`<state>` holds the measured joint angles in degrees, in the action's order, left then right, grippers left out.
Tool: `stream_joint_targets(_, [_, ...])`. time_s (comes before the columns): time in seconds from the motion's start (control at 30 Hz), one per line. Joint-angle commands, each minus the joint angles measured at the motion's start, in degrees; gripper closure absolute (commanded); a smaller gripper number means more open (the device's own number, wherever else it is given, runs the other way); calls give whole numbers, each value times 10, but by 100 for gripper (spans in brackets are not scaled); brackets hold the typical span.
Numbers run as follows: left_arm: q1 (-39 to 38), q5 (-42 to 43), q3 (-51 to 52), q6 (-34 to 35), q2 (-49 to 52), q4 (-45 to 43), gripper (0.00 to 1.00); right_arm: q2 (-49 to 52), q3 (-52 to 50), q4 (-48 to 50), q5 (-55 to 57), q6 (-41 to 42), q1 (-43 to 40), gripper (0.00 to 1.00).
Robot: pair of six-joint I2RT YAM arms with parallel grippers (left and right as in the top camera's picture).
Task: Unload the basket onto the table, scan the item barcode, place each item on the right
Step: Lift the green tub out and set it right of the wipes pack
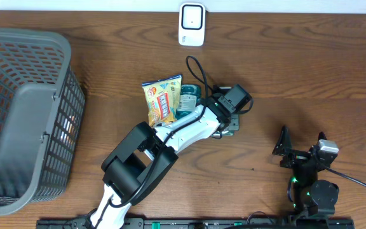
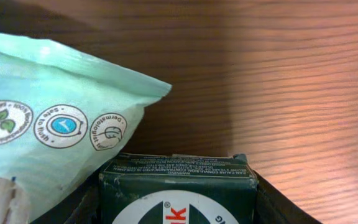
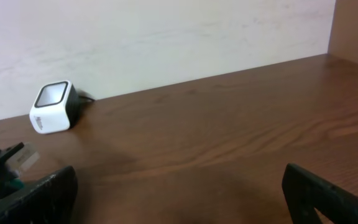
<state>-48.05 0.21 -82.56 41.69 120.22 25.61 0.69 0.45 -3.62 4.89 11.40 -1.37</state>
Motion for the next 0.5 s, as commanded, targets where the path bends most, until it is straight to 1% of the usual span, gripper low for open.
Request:
stream_joint_targets(0.0, [7,-49,-1,-17,-1,13,32,-3,-1,-1,3,6,7,1])
stream_joint_targets(0.07, [7,-46,-3,-27,-1,11,9,-3,-1,-1,3,6,7,1])
stream_joint_targets(0.1, [7,-44,-4,-31,-1,12,2,-3,-1,-1,3,6,7,1])
stream_joint_targets(0.2, [7,-19,-21,-49,-17,23,2,-3,-1,-1,3,6,7,1])
stream_joint_targets(0.3, [8,-21,-43,-68,-51,47,2,-3,-1,-1,3,6,7,1])
stream_joint_targets(0.37, [13,-33,-68,-104,-100,74,2,-3,-1,-1,3,6,7,1])
stream_joint_targets(0.47, [30,-43,-87,-122,-164,90,2,-3,-1,-1,3,6,7,1])
